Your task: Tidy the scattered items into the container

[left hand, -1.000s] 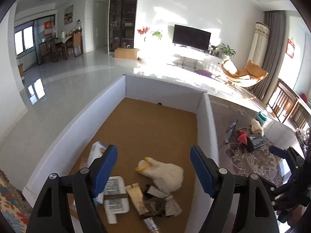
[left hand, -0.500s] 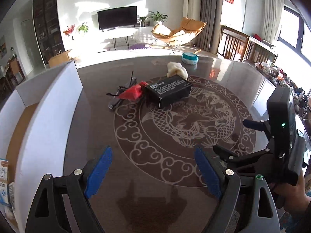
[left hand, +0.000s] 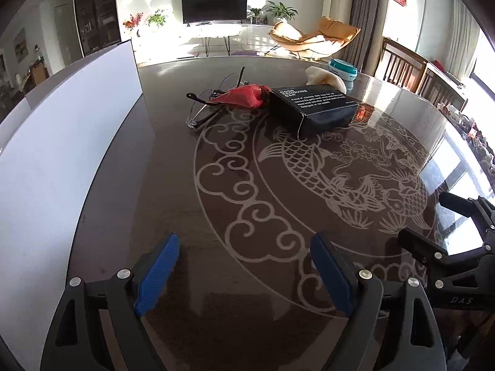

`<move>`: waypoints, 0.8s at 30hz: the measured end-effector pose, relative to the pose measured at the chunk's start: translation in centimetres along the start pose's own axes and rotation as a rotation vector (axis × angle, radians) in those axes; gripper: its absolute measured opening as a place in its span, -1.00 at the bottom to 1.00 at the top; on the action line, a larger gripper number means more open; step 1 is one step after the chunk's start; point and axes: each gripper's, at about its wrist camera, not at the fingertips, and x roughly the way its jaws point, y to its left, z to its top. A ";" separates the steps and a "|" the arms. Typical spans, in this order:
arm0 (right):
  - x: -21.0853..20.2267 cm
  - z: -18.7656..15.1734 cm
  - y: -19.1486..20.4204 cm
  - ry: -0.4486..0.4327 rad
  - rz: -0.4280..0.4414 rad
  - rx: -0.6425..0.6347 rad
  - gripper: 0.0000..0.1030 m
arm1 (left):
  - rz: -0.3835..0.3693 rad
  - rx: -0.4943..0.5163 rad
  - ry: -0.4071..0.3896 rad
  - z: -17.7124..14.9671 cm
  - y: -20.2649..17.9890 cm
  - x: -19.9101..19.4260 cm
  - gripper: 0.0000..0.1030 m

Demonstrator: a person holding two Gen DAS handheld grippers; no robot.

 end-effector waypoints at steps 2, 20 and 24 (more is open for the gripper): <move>0.1 0.0 -0.2 0.004 0.009 0.008 1.00 | 0.001 -0.003 -0.007 -0.2 0.1 0.0 0.68; 0.6 0.2 -0.6 0.018 0.043 0.042 1.00 | 0.020 0.026 0.023 0.0 -0.4 0.3 1.00; 0.6 0.1 -0.6 0.019 0.043 0.042 1.00 | 0.019 0.028 0.025 0.0 -0.4 0.3 1.00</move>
